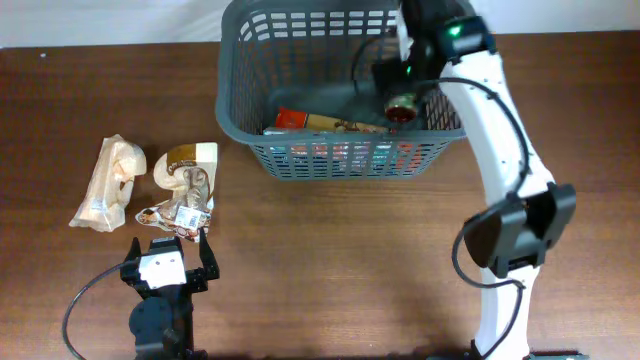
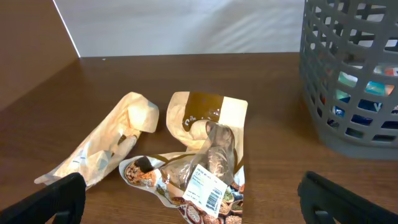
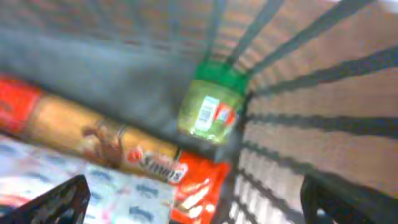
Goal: Pack container
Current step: 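Lift the jar with the right gripper and place it in the basket, then open the right gripper and withdraw it from the basket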
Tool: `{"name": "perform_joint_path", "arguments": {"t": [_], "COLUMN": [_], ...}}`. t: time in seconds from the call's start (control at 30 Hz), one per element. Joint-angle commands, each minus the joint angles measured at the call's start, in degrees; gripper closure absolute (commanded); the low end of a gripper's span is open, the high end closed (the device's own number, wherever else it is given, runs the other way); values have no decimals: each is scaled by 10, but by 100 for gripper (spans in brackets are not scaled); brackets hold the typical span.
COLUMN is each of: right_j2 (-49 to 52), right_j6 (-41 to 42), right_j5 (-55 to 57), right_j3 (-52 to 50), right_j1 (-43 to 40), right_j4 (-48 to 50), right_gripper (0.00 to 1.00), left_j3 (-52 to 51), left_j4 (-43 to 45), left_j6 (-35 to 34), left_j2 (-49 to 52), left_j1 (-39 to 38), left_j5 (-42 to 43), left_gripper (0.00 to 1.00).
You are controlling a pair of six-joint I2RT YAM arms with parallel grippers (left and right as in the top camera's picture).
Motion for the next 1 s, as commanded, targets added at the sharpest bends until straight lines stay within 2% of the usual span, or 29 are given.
{"name": "perform_joint_path", "arguments": {"t": [0.0, 0.1, 0.2, 0.37, 0.5, 0.97], "right_j2": [-70, -98, -113, -111, -111, -111], "right_j6": [48, 94, 141, 252, 260, 260], "right_j5": [85, 145, 187, 184, 162, 152], "right_j3": [150, 218, 221, 212, 209, 209], "right_j1": [-13, -51, -104, -227, -301, -317], "right_j4": [-43, -83, -121, -208, -219, -223], "right_gripper": [1, 1, 1, 1, 1, 1], "left_j3": [-3, -3, -3, -3, -3, -3], "left_j4": [0, 0, 0, 0, 0, 0], "left_j6": [-6, -6, -6, -6, -6, -6], "left_j2": [-3, -3, -3, -3, -3, -3], "left_j1": [-2, -2, -2, -2, -2, -2], "left_j5": [6, 6, 6, 6, 6, 6], "left_gripper": [1, 1, 1, 1, 1, 1]}}
